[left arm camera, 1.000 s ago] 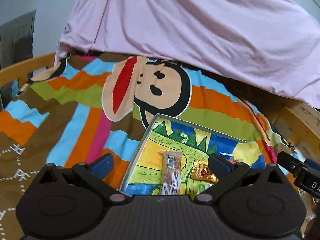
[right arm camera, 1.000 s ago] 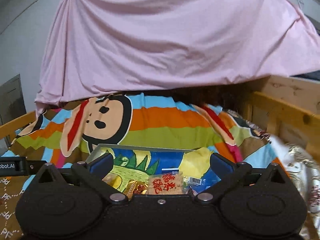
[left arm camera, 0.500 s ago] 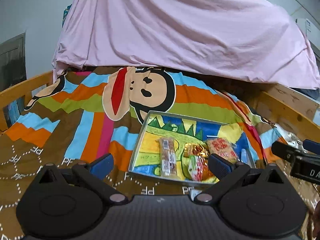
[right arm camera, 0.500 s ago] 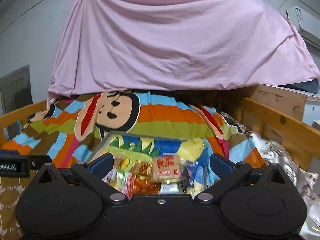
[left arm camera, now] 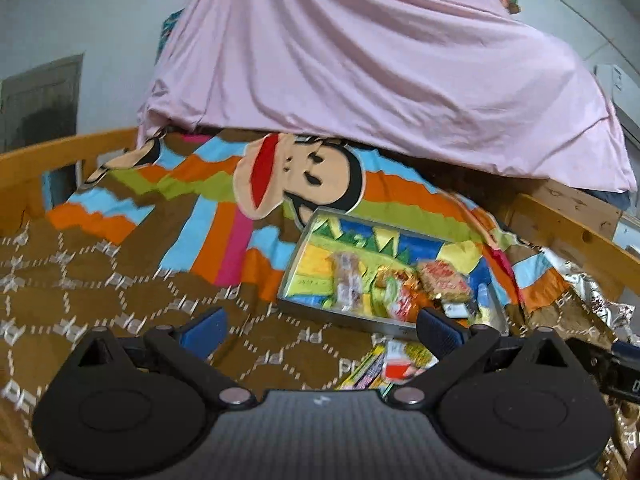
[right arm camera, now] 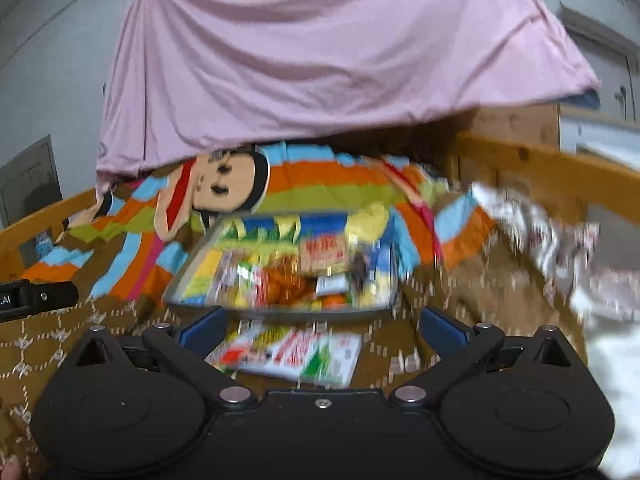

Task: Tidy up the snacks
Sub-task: 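Withdraw both tools from the tray back toward the remaining two packets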

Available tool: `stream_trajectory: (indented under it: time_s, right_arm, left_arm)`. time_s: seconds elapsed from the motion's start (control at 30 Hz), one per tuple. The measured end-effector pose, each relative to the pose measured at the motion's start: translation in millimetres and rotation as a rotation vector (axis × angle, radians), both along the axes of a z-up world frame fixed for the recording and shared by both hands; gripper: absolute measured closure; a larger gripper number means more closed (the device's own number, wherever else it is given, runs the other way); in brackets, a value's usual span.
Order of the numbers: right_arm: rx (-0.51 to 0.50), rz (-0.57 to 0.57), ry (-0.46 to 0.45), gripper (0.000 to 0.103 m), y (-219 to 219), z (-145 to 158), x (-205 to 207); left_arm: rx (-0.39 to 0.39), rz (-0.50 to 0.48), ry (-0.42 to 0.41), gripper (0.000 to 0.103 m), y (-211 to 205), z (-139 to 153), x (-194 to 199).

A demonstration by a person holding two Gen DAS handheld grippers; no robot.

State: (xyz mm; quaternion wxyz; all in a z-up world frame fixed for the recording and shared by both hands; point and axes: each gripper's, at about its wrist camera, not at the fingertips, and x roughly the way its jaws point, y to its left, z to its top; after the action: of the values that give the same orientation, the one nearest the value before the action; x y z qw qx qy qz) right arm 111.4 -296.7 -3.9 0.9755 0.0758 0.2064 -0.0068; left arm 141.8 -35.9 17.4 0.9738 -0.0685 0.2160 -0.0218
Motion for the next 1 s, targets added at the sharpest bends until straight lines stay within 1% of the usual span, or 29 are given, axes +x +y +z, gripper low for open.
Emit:
stream_trajectory:
  time_s: [0.13,0.37,0.47,0.57,0.67,0.8,0.87,0.93,1.0]
  right_arm:
    - [0.001,0.005,0.104,0.001,7,-16,2]
    - [-0.04,0.036,0.213,0.001,27,-36,3]
    - [-0.061,0.044,0.234,0.001,31,-40,5]
    - [-0.07,0.051,0.253,0.001,34,-45,10]
    - [-0.083,0.064,0.276,0.001,38,-49,15]
    - [-0.098,0.083,0.29,0.001,43,-52,18]
    - [-0.102,0.096,0.289,0.001,45,-53,18]
    - [-0.106,0.105,0.29,0.001,47,-53,19]
    - [-0.106,0.109,0.294,0.001,47,-54,20]
  left_arm:
    - [0.041,0.053,0.115,0.0,5,-18,6]
    - [0.062,0.06,0.191,0.0,16,-46,10]
    - [0.061,0.065,0.197,0.0,17,-53,10]
    - [0.051,0.048,0.192,0.0,15,-55,10]
    - [0.082,0.016,0.172,0.0,10,-58,8]
    - [0.136,-0.065,0.161,0.0,2,-61,11]
    - [0.141,-0.082,0.143,0.0,1,-61,11]
    - [0.137,-0.089,0.15,0.0,0,-61,14]
    - [0.127,-0.075,0.16,0.0,1,-63,16]
